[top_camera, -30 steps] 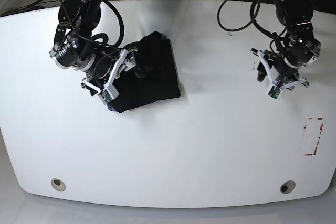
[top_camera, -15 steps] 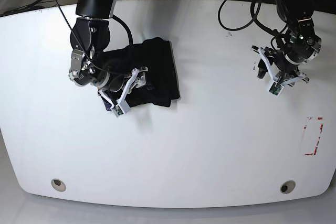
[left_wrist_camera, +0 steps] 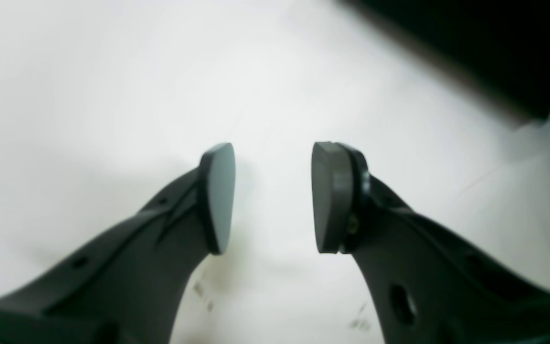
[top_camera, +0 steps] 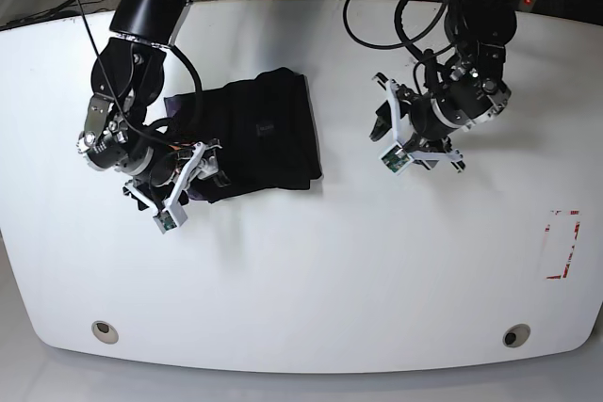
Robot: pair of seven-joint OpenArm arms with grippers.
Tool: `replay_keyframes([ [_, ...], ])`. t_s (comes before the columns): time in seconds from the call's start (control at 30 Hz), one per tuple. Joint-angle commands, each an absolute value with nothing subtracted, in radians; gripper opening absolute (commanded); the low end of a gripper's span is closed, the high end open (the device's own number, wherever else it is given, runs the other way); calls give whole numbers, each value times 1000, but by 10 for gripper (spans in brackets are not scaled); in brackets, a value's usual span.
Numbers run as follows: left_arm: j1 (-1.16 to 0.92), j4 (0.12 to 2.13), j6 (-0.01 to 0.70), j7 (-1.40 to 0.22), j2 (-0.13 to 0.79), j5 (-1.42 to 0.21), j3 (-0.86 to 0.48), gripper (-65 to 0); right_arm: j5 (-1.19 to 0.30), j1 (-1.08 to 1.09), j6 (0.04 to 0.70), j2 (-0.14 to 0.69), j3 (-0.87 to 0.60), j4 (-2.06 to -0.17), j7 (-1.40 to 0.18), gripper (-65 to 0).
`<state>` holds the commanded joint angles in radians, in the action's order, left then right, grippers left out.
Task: Fold the T-shirt properly
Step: 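Release the left gripper and regrasp the folded bundle's edge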
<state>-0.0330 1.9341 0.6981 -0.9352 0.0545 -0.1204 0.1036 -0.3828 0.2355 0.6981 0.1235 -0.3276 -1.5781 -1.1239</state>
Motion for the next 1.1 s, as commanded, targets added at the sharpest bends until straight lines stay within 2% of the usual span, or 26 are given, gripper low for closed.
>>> replay_keyframes([
  [0.2, 22, 1928, 698, -935, 15, -120, 219, -413, -375, 271, 698, 157, -321, -1316, -947, -155],
  [0.3, 41, 1926, 698, -935, -1, -120, 275, -413, -384, 295, 698, 186, -323, -1230, -917, -155],
  [0.53, 30, 1886, 698, -935, -25, -120, 361, -411, -410, 298, 698, 220, -369, -1452, -1027, -155],
  [0.67, 18, 1833, 698, -935, -31, -120, 395, -411, -383, 335, 698, 245, -372, -1480, -1038, -155],
  [0.8, -5, 1808, 698, -935, -59, -120, 414, -411, -265, 394, 698, 243, -371, -1437, -1020, -155],
  [1.0, -30, 1761, 698, -935, -61, -120, 460, -411, 48, 446, 698, 197, -297, -1296, -782, -159],
  [1.1, -30, 1699, 698, -935, -62, -120, 456, -411, 139, 449, 698, 189, -254, -1191, -654, -228],
])
